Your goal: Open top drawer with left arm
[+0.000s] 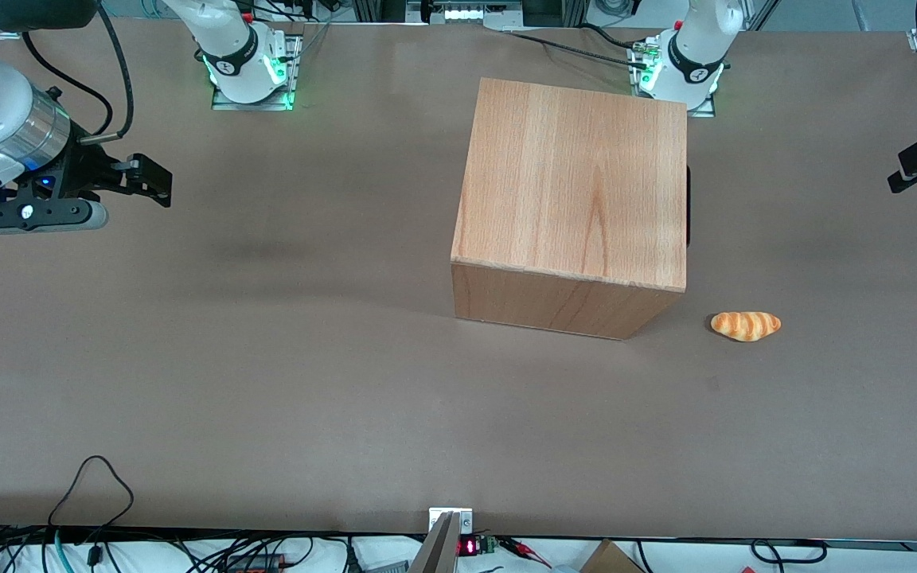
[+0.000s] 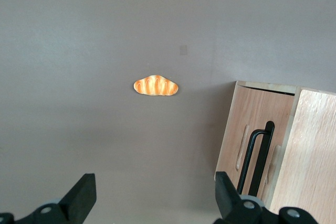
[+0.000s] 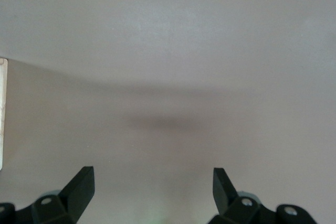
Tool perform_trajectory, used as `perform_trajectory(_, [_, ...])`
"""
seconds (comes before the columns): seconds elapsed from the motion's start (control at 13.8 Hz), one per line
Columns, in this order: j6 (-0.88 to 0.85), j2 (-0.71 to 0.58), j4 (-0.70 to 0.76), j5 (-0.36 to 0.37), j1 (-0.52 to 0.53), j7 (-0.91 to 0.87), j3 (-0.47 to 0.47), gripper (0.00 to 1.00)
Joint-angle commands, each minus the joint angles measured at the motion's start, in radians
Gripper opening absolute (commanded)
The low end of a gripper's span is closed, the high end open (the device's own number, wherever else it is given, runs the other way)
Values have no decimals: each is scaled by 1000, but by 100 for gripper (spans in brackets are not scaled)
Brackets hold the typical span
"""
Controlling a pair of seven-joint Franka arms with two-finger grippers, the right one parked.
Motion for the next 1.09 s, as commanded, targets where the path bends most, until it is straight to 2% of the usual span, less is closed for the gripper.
perform_trajectory(0.0, [-16,-16,2,-4,-13,33,4,100])
perform_trajectory(0.44, [-8,-10,8,-12,-8,27,7,100])
perform_trajectory(0.65, [-7,-13,-37,-19,-11,32,-6,100])
perform_trajectory(1.02, [105,-19,-216,-124,-18,36,-29,100])
